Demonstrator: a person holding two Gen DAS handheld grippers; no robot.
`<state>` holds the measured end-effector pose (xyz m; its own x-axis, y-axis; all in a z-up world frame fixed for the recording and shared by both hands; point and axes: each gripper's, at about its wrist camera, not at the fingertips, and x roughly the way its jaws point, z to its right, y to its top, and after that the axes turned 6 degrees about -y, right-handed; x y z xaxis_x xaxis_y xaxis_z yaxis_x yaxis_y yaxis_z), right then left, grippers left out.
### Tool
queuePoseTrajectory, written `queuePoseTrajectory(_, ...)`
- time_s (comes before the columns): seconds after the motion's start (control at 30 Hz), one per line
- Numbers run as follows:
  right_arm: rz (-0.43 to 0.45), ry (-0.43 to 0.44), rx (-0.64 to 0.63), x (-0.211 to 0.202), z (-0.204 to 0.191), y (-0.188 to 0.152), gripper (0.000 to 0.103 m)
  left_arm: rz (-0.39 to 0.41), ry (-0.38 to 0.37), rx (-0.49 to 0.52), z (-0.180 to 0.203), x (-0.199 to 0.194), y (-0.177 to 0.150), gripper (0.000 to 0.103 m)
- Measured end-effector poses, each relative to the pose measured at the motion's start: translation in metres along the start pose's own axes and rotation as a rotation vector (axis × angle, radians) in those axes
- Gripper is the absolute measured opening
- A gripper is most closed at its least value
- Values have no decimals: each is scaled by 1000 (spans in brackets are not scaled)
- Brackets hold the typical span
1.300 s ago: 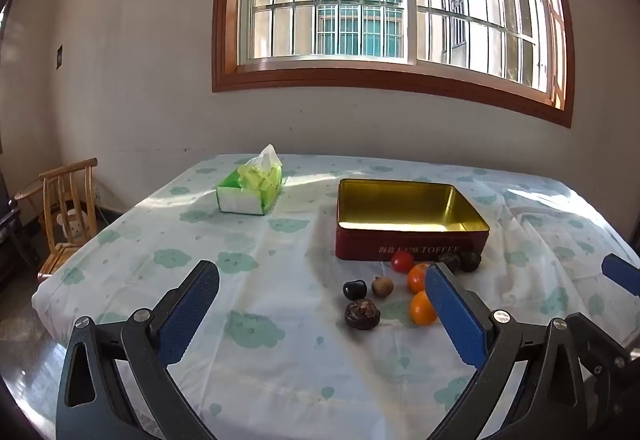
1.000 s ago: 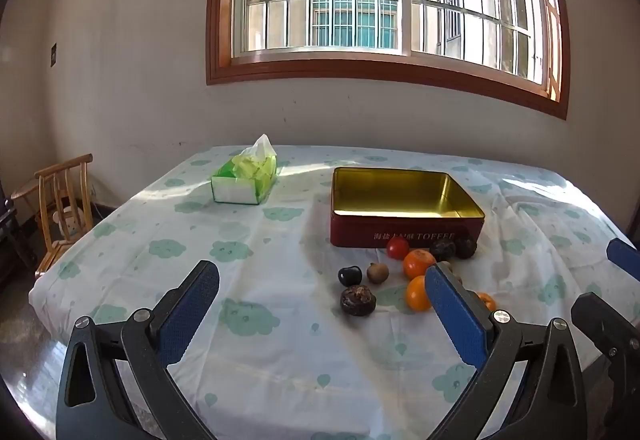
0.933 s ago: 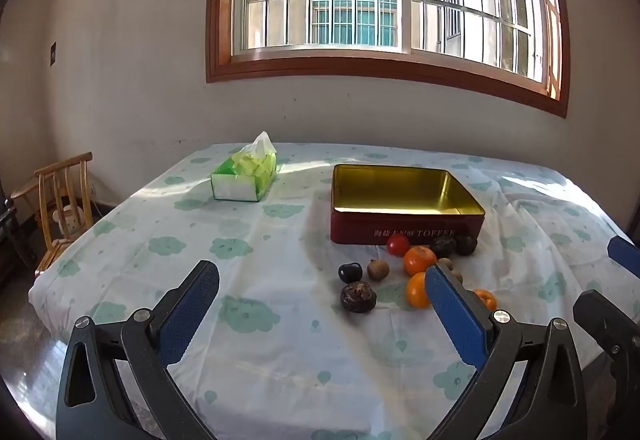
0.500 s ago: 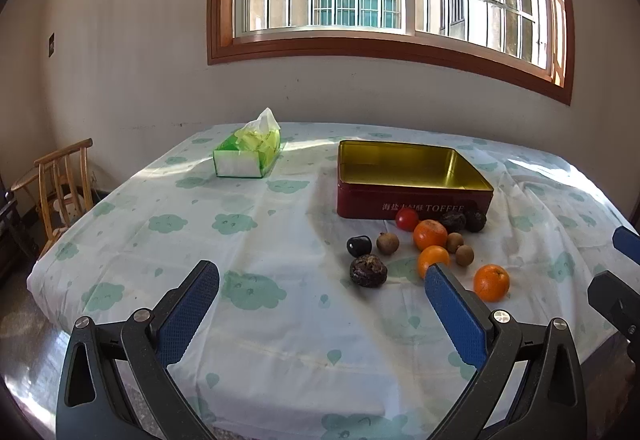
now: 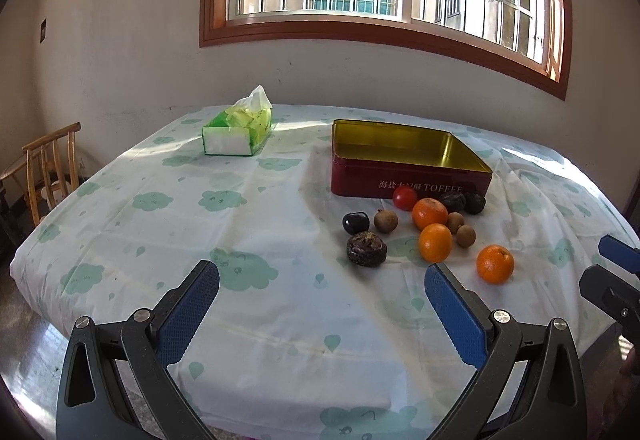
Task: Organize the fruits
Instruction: 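Move both tools toward the fruits in front of the red tin, then grasp a mandarin orange with the right tool while the left tool grasps a dark wrinkled fruit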
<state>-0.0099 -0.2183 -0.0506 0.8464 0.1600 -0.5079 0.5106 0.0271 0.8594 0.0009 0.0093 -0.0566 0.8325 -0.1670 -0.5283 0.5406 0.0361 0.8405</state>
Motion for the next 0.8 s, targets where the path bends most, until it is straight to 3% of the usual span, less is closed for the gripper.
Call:
queuePoseTrajectory(0.13, -32, 10, -2, 13, 5, 0, 102, -14, -10, 7, 2, 2, -1, 102)
queuePoseTrajectory(0.3, -122, 12, -63, 48, 12, 1, 81, -24, -31, 22, 3, 4, -4, 102)
queuePoseTrajectory(0.4, -172, 28, -76, 70, 14, 0, 75, -29, -40, 28, 2, 5, -4, 102)
queuePoseTrajectory(0.63, -239, 39, -120, 107, 12, -3, 70, -48, -57, 37, 1, 12, 0, 102)
queuePoseTrajectory(0.67, -254, 46, -122, 111, 11, -4, 64, -50, -58, 42, 1, 14, 1, 102)
queuePoseTrajectory(0.7, -280, 55, -128, 115, 10, -5, 49, -54, -63, 46, 1, 16, 2, 102)
queuePoseTrajectory(0.77, -275, 48, -165, 114, 4, -7, 37, -64, -78, 50, 1, 20, 5, 102)
queuePoseTrajectory(0.8, -278, 46, -173, 114, 4, -7, 37, -69, -87, 53, 1, 23, 6, 102)
